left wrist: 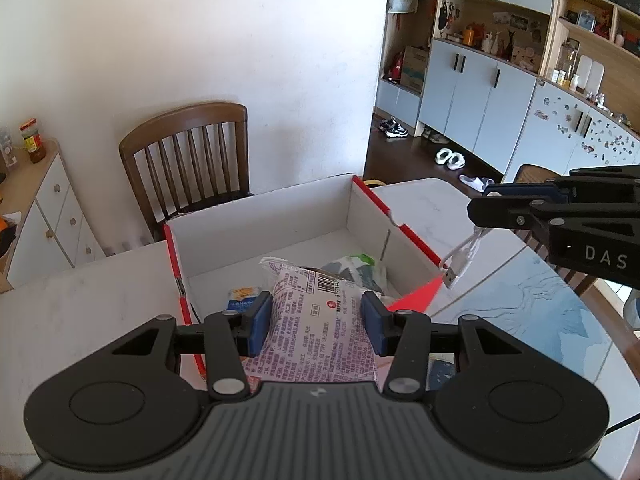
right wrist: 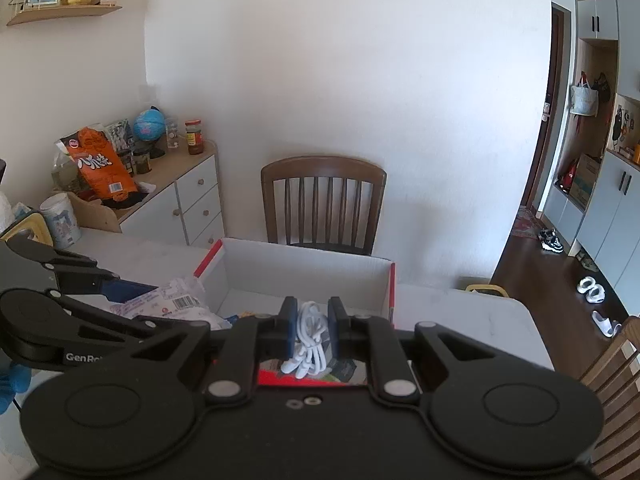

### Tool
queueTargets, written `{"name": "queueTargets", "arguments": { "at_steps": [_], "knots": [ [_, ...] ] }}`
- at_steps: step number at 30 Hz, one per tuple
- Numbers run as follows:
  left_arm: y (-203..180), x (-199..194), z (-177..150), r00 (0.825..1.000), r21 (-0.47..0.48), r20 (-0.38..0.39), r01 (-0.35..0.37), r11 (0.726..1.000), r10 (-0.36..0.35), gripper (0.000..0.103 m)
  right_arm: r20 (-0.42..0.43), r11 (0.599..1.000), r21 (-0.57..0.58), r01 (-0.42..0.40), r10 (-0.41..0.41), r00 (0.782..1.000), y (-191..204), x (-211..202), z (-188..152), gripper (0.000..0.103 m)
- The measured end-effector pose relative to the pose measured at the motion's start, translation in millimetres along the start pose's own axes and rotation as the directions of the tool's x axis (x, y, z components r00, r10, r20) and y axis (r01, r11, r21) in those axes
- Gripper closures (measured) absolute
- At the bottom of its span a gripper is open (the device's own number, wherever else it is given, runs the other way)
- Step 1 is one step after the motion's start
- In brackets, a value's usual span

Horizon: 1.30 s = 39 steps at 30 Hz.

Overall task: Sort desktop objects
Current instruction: 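Lift the white packet with the left gripper while the right carries the white cable toward the red box, then lower the white packet into the red box with the left gripper while the right lowers the cable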

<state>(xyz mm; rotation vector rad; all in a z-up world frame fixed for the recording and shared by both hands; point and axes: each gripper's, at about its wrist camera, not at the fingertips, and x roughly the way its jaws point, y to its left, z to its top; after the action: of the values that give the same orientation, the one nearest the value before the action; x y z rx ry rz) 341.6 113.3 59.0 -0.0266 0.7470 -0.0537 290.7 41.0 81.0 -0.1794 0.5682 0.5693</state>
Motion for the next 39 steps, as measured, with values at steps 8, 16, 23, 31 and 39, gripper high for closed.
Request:
{"name": "queueTargets", "arguments": {
  "at_steps": [8,16,23,31,39],
  "knots": [
    [22.0,25.7,14.2,1.000,-0.010,-0.005,-0.019,1.000,0.019,0.056,-0.017,1.000,0.010,-0.001,0.001,1.000,-3.4,24.2,4.1,0.088],
    [40.8,48.7,25.6,0.999,-0.006,0.004,-0.051,0.999,0.051,0.056,-0.034,1.000,-0.004,0.004,-0.004,0.999,-2.8,44.9,5.1,0.088],
    [48.1,67.7,31.0,0.999,0.002,0.003,-0.046,0.999,0.046,0.056,-0.049,1.000,-0.011,0.000,0.000,0.999,-1.2,60.4,5.9,0.088],
    [54.0,98.0,35.9,1.000,0.011,-0.004,-0.029,1.000,0.029,0.056,-0.080,1.000,-0.014,-0.010,0.009,0.997,3.2,80.2,2.6,0.088],
    [50.5,125.4,36.1,0.999,0.064,-0.026,-0.025,0.998,0.026,0.056,-0.102,0.998,-0.021,-0.051,0.048,0.994,6.9,95.5,3.0,0.088]
  ]
}}
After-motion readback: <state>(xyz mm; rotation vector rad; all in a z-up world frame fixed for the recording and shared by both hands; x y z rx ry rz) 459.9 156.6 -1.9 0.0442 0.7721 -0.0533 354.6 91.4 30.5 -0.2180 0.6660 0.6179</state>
